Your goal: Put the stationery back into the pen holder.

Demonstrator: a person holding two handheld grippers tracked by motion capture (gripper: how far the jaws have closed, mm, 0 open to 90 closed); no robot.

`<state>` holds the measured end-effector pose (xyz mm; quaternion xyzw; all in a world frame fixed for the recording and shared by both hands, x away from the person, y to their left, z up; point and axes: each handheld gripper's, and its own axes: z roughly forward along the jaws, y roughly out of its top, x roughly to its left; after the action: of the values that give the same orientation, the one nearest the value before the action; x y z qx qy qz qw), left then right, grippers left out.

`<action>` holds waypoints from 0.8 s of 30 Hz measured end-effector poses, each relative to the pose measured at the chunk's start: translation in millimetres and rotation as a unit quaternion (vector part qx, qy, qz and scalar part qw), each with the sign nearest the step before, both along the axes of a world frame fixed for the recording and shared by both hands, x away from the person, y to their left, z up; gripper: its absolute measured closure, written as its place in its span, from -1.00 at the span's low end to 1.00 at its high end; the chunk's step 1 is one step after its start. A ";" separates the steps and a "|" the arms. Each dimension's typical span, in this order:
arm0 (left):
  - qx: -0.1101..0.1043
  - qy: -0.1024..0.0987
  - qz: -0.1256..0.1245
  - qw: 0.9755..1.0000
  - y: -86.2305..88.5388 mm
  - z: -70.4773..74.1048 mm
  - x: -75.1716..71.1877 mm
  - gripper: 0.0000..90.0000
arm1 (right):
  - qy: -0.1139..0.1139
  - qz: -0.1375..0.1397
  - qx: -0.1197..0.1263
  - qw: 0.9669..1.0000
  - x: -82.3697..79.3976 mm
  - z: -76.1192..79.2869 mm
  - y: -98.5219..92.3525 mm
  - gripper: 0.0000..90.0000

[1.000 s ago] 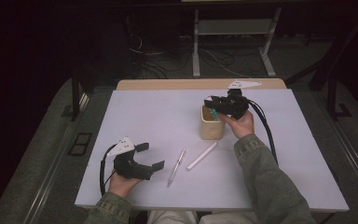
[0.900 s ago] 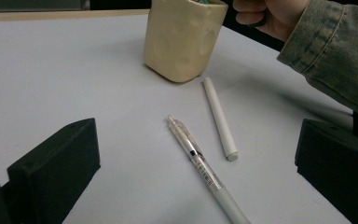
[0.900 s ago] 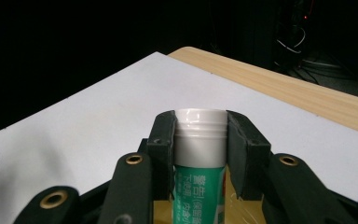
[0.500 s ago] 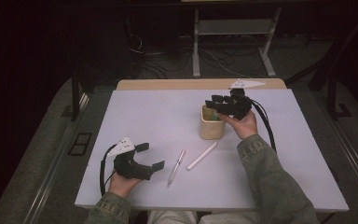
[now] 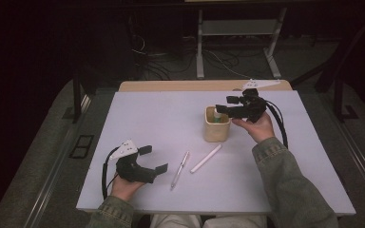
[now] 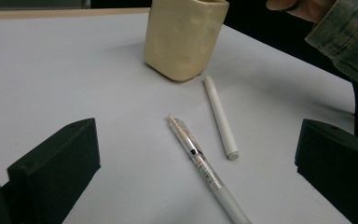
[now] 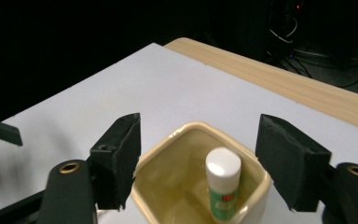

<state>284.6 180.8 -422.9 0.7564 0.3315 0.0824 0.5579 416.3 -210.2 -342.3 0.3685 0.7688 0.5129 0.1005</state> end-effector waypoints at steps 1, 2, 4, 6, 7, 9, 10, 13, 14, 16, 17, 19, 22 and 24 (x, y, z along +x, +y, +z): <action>0.000 0.000 0.000 1.000 0.0 0.0 -0.1 -1.00 | 0.003 -0.001 0.000 1.000 -1.2 0.4 -1.0 -0.42; 0.000 0.000 0.000 1.000 0.1 0.1 -0.1 -1.00 | 0.001 -0.003 -0.003 1.000 -2.8 0.9 -2.3 -0.45; 0.000 0.000 0.000 1.000 0.2 0.0 -0.1 -1.00 | 0.000 -0.007 -0.008 1.000 -6.4 2.1 -4.4 -0.56; 0.000 0.000 0.000 1.000 0.1 -0.1 0.0 -1.00 | 0.001 -0.009 -0.010 1.000 -9.4 3.3 -6.3 -0.60; 0.000 0.000 0.000 1.000 0.0 -0.1 0.0 -1.00 | 0.003 -0.005 -0.009 1.000 -10.5 3.8 -7.0 -0.68; 0.000 0.000 0.001 1.000 0.0 -0.1 -0.1 -1.00 | 0.008 -0.001 -0.011 1.000 -13.7 5.5 -8.1 -0.73; 0.000 0.000 0.001 1.000 0.1 -0.1 -0.2 -1.00 | 0.009 0.003 -0.011 1.000 -15.3 6.2 -8.7 -0.75; 0.000 0.000 0.002 1.000 0.4 0.1 -0.3 -1.00 | 0.015 0.007 -0.013 1.000 -19.8 7.6 -10.2 -0.77; 0.000 0.000 0.002 1.000 0.4 0.1 -0.3 -1.00 | 0.019 0.005 -0.014 1.000 -21.7 7.8 -10.6 -0.77; 0.000 0.001 0.002 1.000 0.3 0.0 -0.4 -1.00 | 0.022 0.007 -0.013 1.000 -24.5 7.1 -12.2 -0.91; 0.000 0.000 0.002 1.000 0.3 0.1 -0.4 -1.00 | 0.026 0.014 -0.016 0.999 -26.2 5.6 -12.8 -0.99; 0.000 -0.001 0.002 1.000 0.2 0.1 -0.3 -1.00 | 0.028 0.015 -0.025 0.999 -30.1 3.9 -14.7 -0.99; 0.000 -0.001 0.002 1.000 0.0 0.1 -0.5 -1.00 | 0.031 0.014 -0.028 0.999 -35.7 1.3 -18.0 -0.99; 0.000 -0.001 0.002 1.000 -0.1 0.1 -0.6 -1.00 | 0.032 0.013 -0.028 0.999 -39.7 0.0 -20.0 -0.99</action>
<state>284.0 180.7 -422.7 0.7555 0.3328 0.0844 0.5580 376.6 -230.2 -342.3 0.3716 0.7901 0.4809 0.0795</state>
